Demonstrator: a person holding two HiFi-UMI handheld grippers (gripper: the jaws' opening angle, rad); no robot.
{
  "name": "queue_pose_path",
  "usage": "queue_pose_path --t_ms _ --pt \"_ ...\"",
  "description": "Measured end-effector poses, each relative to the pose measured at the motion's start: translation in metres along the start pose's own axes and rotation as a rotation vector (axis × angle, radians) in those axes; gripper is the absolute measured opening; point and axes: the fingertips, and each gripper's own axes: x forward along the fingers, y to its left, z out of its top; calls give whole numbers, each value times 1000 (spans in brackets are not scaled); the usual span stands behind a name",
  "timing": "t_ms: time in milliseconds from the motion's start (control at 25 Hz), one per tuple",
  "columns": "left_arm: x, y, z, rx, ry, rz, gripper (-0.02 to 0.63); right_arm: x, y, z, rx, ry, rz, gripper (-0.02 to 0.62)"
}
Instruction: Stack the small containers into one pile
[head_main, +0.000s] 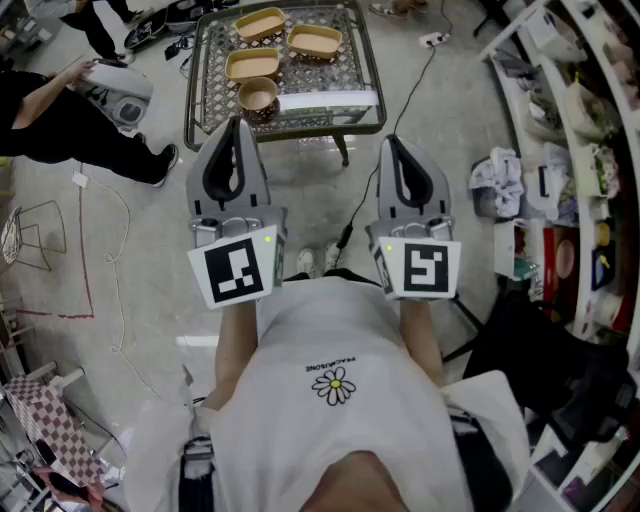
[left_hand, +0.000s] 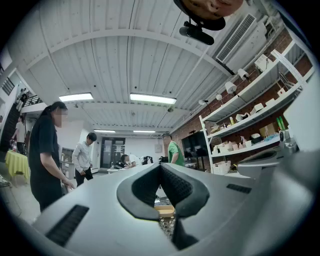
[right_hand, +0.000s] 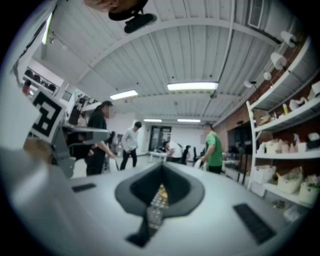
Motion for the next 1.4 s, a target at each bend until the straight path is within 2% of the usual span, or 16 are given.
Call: queue_pose_path --t_ms 120,320,520,840,960,1400 --pt "-5 -3 0 16 -2 -30 25 -6 3 -5 7 32 1 31" --pt "-3 -3 0 14 -4 -28 25 -4 4 -4 4 23 18 31" --pt "-3 -5 -2 14 -1 -22 25 -5 0 -6 84 6 39 31" --pt "2 -19 -7 27 18 -6 25 -1 -18 -17 40 17 17 31" --pt "5 -22 -8 25 26 19 25 1 -22 -21 33 23 40 32" --pt "9 -43 -5 22 -24 43 25 1 -40 -29 57 0 109 32"
